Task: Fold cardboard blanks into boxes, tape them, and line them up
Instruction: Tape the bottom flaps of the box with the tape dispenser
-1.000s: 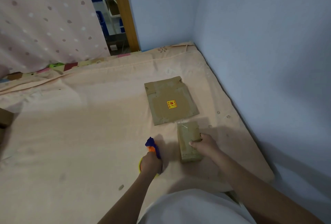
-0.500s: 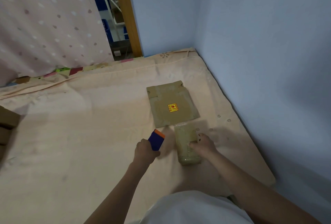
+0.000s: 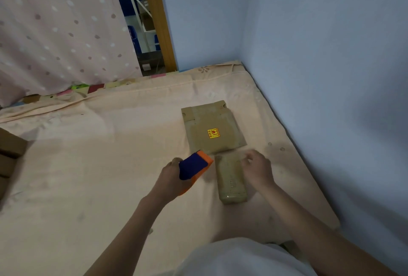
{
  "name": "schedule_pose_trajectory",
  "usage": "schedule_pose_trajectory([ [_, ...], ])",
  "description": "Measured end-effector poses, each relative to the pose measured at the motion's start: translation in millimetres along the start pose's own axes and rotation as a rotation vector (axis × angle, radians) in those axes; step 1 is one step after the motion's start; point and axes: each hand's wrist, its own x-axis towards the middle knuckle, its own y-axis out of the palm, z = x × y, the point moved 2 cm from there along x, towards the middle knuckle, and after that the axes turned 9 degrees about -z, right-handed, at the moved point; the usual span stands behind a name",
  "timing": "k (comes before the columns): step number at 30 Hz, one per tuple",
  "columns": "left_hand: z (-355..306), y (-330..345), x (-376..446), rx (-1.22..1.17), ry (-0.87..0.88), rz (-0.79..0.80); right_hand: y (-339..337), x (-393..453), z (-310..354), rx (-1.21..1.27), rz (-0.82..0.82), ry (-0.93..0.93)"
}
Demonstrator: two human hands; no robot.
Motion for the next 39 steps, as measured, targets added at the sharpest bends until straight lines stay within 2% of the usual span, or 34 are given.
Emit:
schedule_pose_trajectory([
  [4, -8.8, -29.6, -16.8, -0.131, 0.127, 0.004, -1.4, 4.7, 10.1, 0.109, 0.055, 0.000],
  [7, -12.3, -43.7, -24.5, -0.203, 0.213, 0.011, 3.7, -0.5, 17.0, 0.385, 0.200, 0.220],
  [10, -19.5, -53.4, -32.6, -0.228, 0.284, 0.030, 5.3, -9.1, 22.2, 0.519, 0.373, 0.417],
  [13, -28.4, -59.8, -38.9, -0.251, 0.330, 0.062, 2.3, -12.8, 24.2, 0.690, 0.526, 0.528],
  [16, -32.3, -62.7, -42.2, -0.273, 0.345, 0.093, -6.4, -17.3, 28.2, 0.844, 0.604, 0.575],
  [24, -44.2, -62.6, -55.6, -0.269, 0.398, 0.094, -27.2, -24.4, 24.8, 0.953, 0.650, 0.549],
  [33, -61.4, -56.4, -77.0, -0.213, 0.592, -0.033, -41.6, -30.8, 7.7, 0.961, 0.667, 0.587],
  [39, -72.0, -48.6, -93.2, -0.311, 0.517, -0.071, -42.4, -33.4, -5.6, 0.898, 0.620, 0.621],
])
